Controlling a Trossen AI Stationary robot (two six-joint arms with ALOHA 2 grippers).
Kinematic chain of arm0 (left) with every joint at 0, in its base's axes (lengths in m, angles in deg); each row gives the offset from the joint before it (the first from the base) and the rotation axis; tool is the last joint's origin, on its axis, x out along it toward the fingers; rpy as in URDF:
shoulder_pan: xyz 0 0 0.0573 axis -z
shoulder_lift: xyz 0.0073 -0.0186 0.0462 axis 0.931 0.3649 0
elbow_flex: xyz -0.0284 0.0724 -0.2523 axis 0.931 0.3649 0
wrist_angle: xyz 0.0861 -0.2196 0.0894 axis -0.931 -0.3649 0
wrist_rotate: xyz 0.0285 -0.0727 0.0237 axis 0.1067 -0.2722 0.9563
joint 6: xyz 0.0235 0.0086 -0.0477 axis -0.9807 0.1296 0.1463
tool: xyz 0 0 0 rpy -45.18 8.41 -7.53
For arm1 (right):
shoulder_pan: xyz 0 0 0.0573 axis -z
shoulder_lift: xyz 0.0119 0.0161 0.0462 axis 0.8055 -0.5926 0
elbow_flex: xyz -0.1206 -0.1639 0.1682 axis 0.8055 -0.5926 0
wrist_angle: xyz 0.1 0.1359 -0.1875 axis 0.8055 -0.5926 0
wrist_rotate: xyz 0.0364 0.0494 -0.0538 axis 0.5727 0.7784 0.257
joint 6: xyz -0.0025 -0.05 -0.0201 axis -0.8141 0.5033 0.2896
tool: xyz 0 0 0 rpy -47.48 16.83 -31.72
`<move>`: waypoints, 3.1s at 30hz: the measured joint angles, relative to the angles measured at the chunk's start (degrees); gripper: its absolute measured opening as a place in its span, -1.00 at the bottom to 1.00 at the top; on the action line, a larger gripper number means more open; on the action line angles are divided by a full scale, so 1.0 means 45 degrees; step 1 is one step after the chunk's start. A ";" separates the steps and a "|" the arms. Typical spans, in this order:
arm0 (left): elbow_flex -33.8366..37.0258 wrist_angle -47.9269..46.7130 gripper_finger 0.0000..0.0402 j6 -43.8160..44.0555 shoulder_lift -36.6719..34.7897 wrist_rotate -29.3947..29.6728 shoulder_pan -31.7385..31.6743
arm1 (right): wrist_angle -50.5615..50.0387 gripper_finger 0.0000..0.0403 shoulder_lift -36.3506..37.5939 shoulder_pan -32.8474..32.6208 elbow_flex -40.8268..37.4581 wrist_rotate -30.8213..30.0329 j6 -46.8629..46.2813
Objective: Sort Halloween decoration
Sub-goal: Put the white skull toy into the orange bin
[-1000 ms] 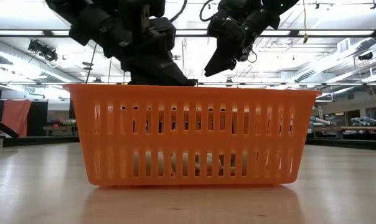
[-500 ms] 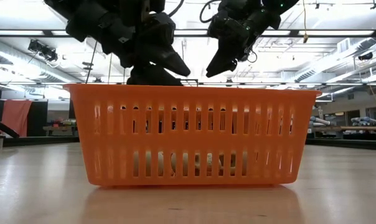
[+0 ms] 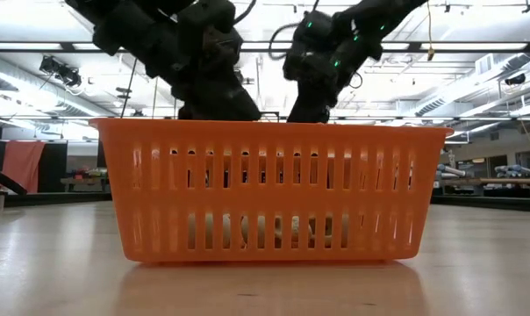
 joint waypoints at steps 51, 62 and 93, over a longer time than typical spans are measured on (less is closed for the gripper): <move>0.3680 -0.1077 -0.71 0.1999 -0.5630 0.2842 0.0005 | -0.4896 -0.14 -0.7911 0.0160 0.7344 -0.2914 -0.2201; 0.3680 -0.1105 -0.71 0.2066 -0.5630 0.2842 0.0010 | -0.4944 -0.61 -0.7959 0.0165 0.7324 -0.2914 -0.1420; 0.3680 -0.1818 -0.70 0.1630 -0.5625 0.2836 0.0015 | -1.0335 -0.62 -0.8042 -0.1462 1.1332 0.3579 0.1205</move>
